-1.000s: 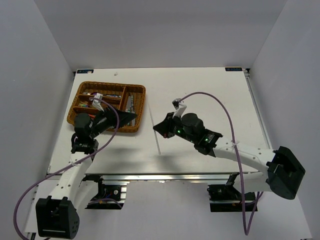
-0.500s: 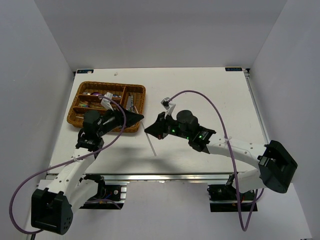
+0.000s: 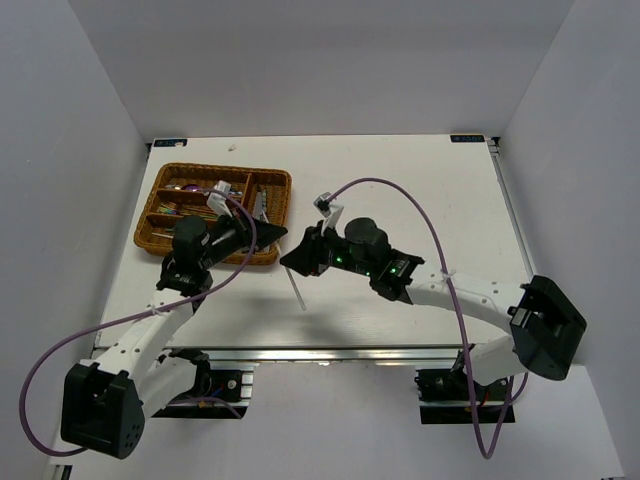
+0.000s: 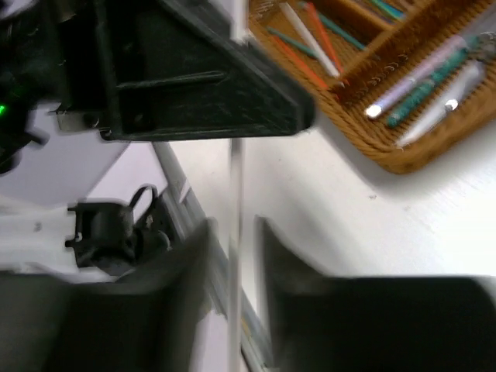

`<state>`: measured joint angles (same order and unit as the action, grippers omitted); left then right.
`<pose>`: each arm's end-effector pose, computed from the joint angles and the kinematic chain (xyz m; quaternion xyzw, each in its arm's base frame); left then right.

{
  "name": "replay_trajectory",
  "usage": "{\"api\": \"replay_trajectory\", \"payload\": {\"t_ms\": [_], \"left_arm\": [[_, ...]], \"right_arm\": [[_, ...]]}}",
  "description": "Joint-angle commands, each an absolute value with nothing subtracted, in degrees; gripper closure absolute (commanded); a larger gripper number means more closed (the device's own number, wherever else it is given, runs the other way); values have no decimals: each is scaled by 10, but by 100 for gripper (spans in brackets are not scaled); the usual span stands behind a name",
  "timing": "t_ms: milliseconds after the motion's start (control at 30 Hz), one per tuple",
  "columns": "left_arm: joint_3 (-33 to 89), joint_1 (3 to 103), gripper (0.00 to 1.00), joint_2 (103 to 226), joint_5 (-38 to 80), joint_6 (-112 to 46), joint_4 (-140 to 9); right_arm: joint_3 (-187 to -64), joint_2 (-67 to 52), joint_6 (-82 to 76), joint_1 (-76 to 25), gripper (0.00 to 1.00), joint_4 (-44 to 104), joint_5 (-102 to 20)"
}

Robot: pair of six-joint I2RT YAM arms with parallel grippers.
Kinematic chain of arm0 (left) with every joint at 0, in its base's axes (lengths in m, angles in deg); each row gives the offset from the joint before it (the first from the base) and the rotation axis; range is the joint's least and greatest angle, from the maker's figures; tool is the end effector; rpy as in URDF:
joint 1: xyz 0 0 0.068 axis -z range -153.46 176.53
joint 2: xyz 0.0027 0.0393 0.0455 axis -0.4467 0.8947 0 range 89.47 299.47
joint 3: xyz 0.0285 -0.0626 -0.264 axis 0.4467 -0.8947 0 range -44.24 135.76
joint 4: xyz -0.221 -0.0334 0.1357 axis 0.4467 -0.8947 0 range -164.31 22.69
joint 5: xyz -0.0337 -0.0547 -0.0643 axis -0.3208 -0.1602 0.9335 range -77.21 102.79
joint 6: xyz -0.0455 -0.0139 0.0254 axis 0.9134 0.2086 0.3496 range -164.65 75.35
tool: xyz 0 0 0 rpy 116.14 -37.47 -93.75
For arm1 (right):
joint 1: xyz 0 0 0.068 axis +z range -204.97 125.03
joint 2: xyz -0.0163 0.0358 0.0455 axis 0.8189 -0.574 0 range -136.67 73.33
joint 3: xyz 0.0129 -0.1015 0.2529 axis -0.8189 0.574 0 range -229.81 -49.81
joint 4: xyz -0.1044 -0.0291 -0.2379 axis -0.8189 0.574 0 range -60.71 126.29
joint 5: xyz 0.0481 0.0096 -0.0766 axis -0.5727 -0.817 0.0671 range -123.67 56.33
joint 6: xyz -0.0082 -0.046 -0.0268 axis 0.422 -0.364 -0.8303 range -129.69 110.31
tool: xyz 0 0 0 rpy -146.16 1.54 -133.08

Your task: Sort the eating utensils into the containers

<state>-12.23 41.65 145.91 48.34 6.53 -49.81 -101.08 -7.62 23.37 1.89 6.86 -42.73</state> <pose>0.2110 -0.0783 0.2742 -0.0281 0.7405 -0.5366 0.4036 0.1753 0.2788 0.2912 -0.2054 0.7212 0.5075 0.4244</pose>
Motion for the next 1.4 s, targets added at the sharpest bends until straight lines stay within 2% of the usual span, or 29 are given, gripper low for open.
{"api": "replay_trajectory", "payload": {"t_ms": [0,33,100,167,200,233,333,500,867,1067,1200,1233,1267,1300,1367], "left_arm": [[-66,424,100,1450,372,31,-653],[-25,419,100,1455,233,21,-722],[14,395,100,1472,129,28,-849],[42,318,100,1495,63,37,-877],[47,282,100,1505,65,44,-890],[52,201,100,1517,79,46,-887],[95,121,100,1577,90,36,-900],[148,111,100,1621,-13,26,-915],[123,97,100,1674,-47,97,-835],[97,97,88,1705,5,104,-797],[86,96,48,1710,41,108,-800],[82,96,35,1705,44,105,-801],[80,97,9,1698,42,104,-816],[81,97,2,1683,37,100,-826],[87,97,2,1668,30,84,-854]], "right_arm": [[-1030,-43,233,24,53,102,-308],[-1028,-19,268,24,41,173,-249],[-1025,6,319,22,35,254,-101],[-990,59,334,22,32,281,-63],[-975,77,333,22,31,277,-51],[-947,113,333,21,29,275,-47],[-921,166,328,20,28,282,-30],[-900,208,313,20,25,318,-5],[-892,219,280,20,21,316,-26],[-897,219,269,19,17,307,-18],[-916,199,261,17,12,317,-18],[-920,195,257,15,11,320,-18],[-929,193,254,13,11,324,-14],[-933,188,250,10,11,337,-12],[-945,188,245,-2,11,349,-14]]}}
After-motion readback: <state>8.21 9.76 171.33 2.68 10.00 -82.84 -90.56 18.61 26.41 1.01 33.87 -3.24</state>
